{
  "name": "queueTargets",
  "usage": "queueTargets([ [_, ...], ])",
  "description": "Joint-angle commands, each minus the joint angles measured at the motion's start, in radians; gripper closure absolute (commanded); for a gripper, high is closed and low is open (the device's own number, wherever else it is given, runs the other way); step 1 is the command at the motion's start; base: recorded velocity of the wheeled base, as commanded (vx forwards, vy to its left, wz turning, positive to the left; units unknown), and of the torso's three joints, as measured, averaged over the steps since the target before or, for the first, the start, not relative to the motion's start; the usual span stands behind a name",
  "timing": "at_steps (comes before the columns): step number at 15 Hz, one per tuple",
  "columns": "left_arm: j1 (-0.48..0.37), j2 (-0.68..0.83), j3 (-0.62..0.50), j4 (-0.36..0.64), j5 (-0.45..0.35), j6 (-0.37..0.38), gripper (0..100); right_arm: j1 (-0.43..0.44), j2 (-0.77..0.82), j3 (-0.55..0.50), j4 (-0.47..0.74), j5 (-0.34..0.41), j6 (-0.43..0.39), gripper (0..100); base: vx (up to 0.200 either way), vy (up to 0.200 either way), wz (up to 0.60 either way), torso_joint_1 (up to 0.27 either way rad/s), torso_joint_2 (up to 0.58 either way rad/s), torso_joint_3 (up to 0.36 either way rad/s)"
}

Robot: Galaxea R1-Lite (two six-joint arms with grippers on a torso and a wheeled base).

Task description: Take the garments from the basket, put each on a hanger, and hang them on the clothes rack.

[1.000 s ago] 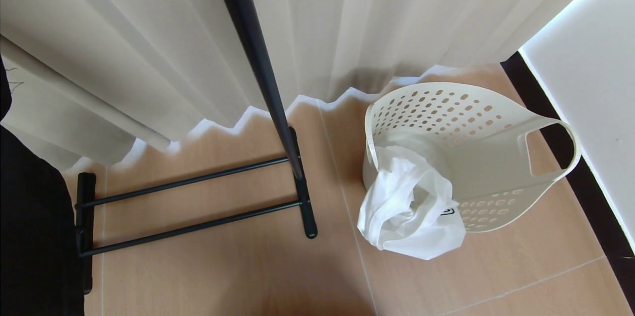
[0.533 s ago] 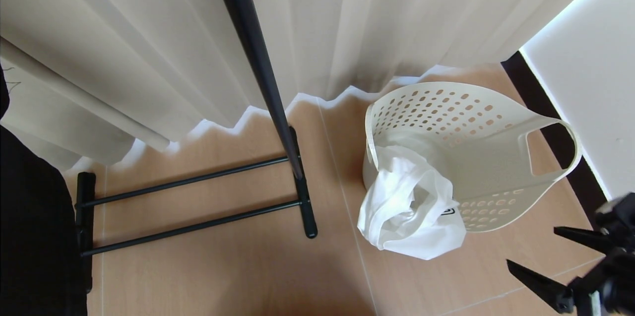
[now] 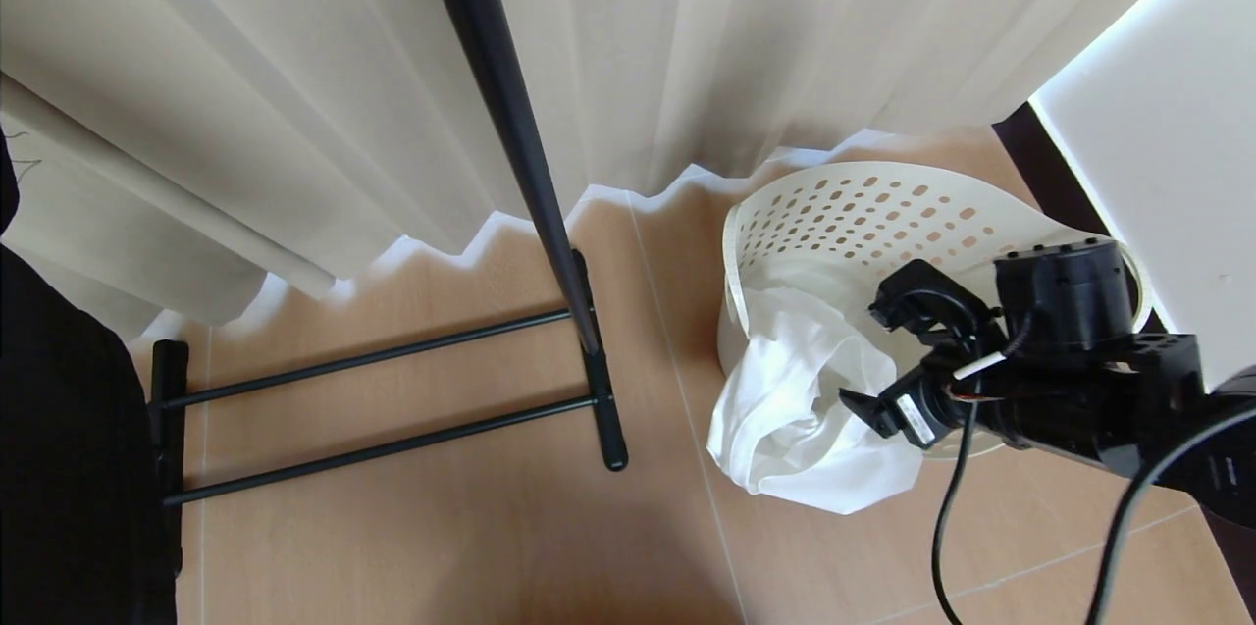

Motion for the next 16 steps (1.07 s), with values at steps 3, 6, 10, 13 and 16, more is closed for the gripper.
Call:
queueTargets([
  [3, 0.0, 0.0, 0.0, 0.0, 0.001, 0.0, 0, -0.025, 0.151, -0.054, -0.078, -0.017, -0.005, 0, 0.0, 0.0, 0.0, 0.0, 0.0, 0.0],
  [6, 0.0, 0.0, 0.0, 0.0, -0.001, 0.0, 0, -0.037, 0.157, -0.059, -0.085, -0.027, -0.005, 0, 0.0, 0.0, 0.0, 0.0, 0.0, 0.0],
  [10, 0.0, 0.0, 0.0, 0.0, -0.001, 0.0, 0, -0.067, 0.175, -0.088, -0.086, -0.028, -0.003, 0, 0.0, 0.0, 0.0, 0.0, 0.0, 0.0],
  [13, 0.0, 0.0, 0.0, 0.0, -0.001, 0.0, 0, -0.07, 0.22, -0.125, -0.089, -0.03, 0.007, 0, 0.0, 0.0, 0.0, 0.0, 0.0, 0.0],
  [16, 0.0, 0.0, 0.0, 0.0, 0.001, 0.0, 0, -0.071, 0.247, -0.13, -0.169, -0.033, 0.026, 0, 0.0, 0.0, 0.0, 0.0, 0.0, 0.0],
])
